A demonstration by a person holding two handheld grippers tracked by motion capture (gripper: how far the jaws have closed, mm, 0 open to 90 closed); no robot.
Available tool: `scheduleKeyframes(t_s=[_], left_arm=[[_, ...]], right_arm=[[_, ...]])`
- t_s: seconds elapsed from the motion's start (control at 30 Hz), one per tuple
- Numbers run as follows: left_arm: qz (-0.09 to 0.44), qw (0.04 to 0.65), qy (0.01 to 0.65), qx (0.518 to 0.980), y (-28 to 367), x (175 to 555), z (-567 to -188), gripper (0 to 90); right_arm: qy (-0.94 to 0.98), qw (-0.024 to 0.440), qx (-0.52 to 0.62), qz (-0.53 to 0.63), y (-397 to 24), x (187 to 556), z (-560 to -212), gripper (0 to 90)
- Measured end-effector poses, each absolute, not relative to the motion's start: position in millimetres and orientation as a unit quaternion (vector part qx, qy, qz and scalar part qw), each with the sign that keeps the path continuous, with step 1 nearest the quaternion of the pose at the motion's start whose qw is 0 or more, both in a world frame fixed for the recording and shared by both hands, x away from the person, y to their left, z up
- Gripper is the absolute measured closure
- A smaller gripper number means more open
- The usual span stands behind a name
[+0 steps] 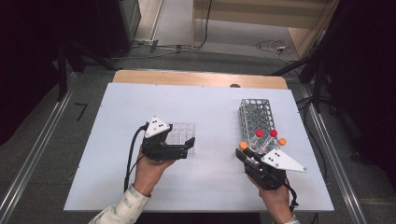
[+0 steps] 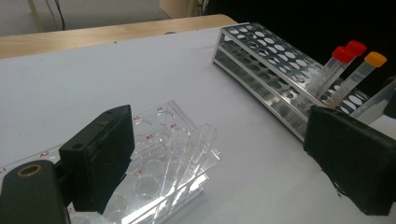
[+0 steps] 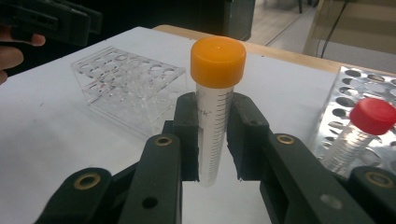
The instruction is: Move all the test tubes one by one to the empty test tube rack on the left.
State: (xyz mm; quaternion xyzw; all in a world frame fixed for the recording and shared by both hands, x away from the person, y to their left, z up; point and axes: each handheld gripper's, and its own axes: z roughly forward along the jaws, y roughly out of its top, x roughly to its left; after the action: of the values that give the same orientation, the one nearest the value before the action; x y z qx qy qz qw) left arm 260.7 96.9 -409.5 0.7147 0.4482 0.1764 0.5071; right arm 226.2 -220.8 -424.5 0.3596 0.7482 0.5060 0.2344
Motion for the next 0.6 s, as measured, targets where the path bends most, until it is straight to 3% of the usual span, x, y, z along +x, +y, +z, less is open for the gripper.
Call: scheduleKeyframes(t_s=[0.6], left_arm=[[0.171, 0.512, 0.437, 0.719, 91, 256, -406, 11.1]], right_arm=[[0.771, 0.216, 0.333, 0.498, -189, 231, -433, 71.9]])
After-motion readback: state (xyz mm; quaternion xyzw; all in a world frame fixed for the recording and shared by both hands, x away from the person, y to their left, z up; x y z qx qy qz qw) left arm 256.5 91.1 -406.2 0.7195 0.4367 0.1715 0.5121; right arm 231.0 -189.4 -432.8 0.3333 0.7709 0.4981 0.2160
